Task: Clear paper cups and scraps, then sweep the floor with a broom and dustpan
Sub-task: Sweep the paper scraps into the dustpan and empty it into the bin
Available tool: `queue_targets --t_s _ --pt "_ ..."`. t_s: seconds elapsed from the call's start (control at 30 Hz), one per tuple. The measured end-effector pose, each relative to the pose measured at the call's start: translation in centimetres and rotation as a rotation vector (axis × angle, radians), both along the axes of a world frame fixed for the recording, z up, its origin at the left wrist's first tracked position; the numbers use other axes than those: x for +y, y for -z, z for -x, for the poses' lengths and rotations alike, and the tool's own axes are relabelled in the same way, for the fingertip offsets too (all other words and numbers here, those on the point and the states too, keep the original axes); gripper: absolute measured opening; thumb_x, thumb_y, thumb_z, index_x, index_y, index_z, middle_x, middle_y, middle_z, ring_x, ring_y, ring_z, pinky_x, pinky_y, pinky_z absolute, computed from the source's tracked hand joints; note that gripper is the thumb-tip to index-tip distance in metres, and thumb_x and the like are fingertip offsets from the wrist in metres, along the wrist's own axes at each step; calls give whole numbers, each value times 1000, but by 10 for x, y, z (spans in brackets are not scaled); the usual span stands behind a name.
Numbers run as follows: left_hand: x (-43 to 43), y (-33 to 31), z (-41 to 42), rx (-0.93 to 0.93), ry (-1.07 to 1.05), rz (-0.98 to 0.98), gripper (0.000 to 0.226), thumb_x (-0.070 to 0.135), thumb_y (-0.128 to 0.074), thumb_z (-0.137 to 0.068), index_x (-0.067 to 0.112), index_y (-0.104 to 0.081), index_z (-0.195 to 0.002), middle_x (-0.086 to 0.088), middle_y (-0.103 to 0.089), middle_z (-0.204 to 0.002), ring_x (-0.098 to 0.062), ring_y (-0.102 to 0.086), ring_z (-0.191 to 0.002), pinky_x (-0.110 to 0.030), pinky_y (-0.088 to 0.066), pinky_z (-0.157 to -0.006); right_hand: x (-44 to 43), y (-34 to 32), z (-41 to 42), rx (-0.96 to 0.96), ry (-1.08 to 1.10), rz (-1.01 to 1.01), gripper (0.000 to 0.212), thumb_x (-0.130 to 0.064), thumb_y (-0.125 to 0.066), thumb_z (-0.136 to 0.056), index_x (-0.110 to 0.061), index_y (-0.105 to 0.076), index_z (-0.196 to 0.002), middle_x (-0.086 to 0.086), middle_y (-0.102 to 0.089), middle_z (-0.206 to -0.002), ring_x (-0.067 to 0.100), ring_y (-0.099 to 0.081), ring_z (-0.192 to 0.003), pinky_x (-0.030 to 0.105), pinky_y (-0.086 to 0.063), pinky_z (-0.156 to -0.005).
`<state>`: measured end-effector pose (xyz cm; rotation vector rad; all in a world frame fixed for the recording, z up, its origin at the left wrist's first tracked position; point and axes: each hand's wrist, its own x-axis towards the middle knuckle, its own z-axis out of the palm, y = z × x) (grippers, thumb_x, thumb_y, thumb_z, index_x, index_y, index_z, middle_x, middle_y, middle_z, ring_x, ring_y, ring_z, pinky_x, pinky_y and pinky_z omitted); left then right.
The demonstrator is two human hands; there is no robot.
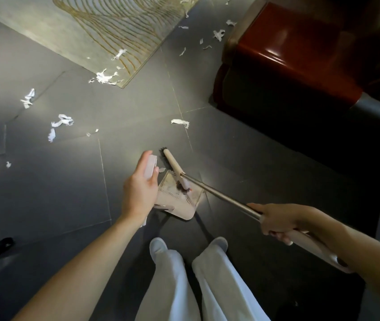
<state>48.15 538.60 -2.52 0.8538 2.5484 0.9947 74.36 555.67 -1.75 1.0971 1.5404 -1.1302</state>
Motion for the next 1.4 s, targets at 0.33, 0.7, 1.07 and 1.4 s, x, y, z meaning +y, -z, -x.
queue_targets --t_s 0.33,0.7,1.07,1.4 --pt "-116 -21 67 -135 -130 -35 36 27 -58 -95 52 -51 -120 -4 -59 -80 -29 -57 -64 -34 -47 -57 -2 8 99 129 -101 -161 67 -6 -54 -85 -34 -31 -141 12 -62 -81 11 -55 -40 22 -47 -41" --pt "-229 -20 128 -181 -245 46 43 27 -58 -94 68 -50 -106 -11 -50 -62 -15 -42 -43 -20 -39 -38 -71 60 173 110 -127 -114 52 -1 -52 -88 -20 -40 -134 15 -57 -84 17 -53 -57 25 -47 -44" --pt "-268 1 139 -172 -283 71 34 30 -56 -94 56 -52 -116 -4 -51 -58 -14 -45 -48 -20 -39 -44 -154 50 212 106 -171 53 69 -3 -58 -86 -26 -29 -144 17 -62 -90 17 -59 -59 26 -53 -51" --pt "-249 -5 133 -133 -209 -7 33 24 -57 -95 32 -56 -127 -1 -47 -65 -27 -45 -59 -30 -39 -61 -147 -16 215 54 -263 176 88 5 -52 -87 -40 -11 -151 7 -51 -67 8 -44 -42 22 -43 -42"
